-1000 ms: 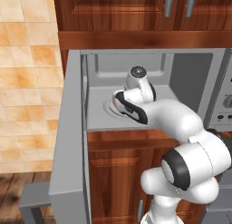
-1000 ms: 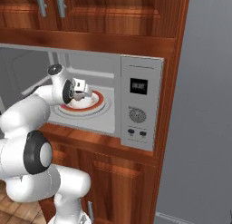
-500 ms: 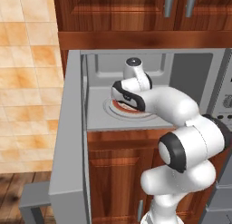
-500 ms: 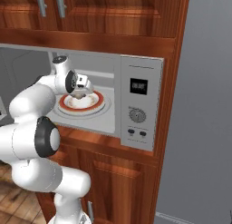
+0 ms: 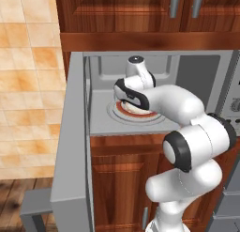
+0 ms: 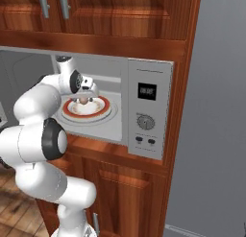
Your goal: Pick the egg from the counter and place it in the microwave.
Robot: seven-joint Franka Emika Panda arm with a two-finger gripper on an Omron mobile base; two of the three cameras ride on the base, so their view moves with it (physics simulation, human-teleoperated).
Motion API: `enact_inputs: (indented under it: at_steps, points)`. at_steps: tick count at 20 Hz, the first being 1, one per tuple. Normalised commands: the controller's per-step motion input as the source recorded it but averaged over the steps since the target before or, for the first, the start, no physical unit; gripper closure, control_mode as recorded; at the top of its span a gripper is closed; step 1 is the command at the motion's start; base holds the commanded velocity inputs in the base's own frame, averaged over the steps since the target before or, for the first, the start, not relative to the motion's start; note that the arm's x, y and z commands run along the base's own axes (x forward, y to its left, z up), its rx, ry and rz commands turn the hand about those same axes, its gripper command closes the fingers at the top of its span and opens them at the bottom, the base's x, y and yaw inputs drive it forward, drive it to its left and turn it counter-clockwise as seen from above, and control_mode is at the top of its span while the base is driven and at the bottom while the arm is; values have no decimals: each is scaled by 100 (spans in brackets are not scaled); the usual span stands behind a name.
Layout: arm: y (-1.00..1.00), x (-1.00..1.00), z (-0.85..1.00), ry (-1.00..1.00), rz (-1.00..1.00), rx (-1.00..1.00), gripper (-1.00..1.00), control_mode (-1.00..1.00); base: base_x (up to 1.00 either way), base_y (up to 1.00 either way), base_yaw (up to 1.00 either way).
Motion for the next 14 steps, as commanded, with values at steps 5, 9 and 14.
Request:
enact_inputs:
  at_steps: [5,9,14]
  points:
    - [0,-60,0,-5,0,0,-100,-100,0,0,0]
    - [-5,-100,0,-6,0,0,-100,-100,0,0,0]
    - [-33,-100,1,-13,0,0,-100,-100,0,0,0]
